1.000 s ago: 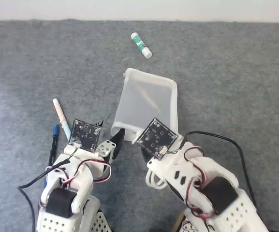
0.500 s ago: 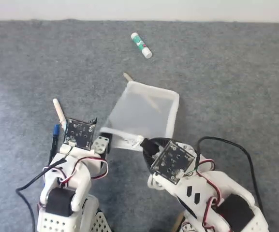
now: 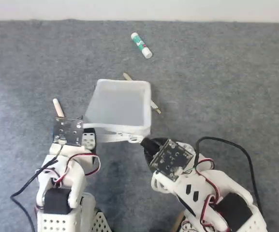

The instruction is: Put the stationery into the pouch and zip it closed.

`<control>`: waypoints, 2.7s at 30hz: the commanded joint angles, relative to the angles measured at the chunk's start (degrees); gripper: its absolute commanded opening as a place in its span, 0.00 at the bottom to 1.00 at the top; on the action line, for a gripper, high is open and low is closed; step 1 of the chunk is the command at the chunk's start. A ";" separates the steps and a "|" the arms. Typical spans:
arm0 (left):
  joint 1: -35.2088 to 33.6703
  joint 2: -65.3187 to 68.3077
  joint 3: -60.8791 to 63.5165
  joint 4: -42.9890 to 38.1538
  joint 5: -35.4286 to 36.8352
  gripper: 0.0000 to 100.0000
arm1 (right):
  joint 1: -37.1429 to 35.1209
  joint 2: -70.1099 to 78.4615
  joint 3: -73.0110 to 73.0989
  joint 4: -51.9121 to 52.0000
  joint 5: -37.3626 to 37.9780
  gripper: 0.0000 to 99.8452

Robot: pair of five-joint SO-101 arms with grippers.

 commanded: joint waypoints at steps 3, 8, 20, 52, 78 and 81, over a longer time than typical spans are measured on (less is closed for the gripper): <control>-3.25 -0.53 -4.62 0.09 1.41 0.01 | 3.56 -0.92 -0.53 -1.45 0.44 0.01; -3.34 -0.53 -4.62 0.09 1.32 0.01 | 3.65 -0.92 -0.53 -1.45 -0.44 0.01; -5.71 -0.53 -4.88 0.79 1.41 0.01 | 9.36 -0.92 -0.53 -1.45 -1.76 0.01; -5.80 -0.26 -12.79 5.27 -0.62 0.01 | 18.59 -0.84 9.41 -10.77 -6.59 0.19; -5.80 8.00 -27.74 10.20 -1.49 0.01 | 18.42 -0.84 12.22 -11.91 -6.68 0.19; -5.80 10.20 -28.44 10.20 -1.14 0.01 | 18.42 -0.84 12.13 -11.82 -6.68 0.19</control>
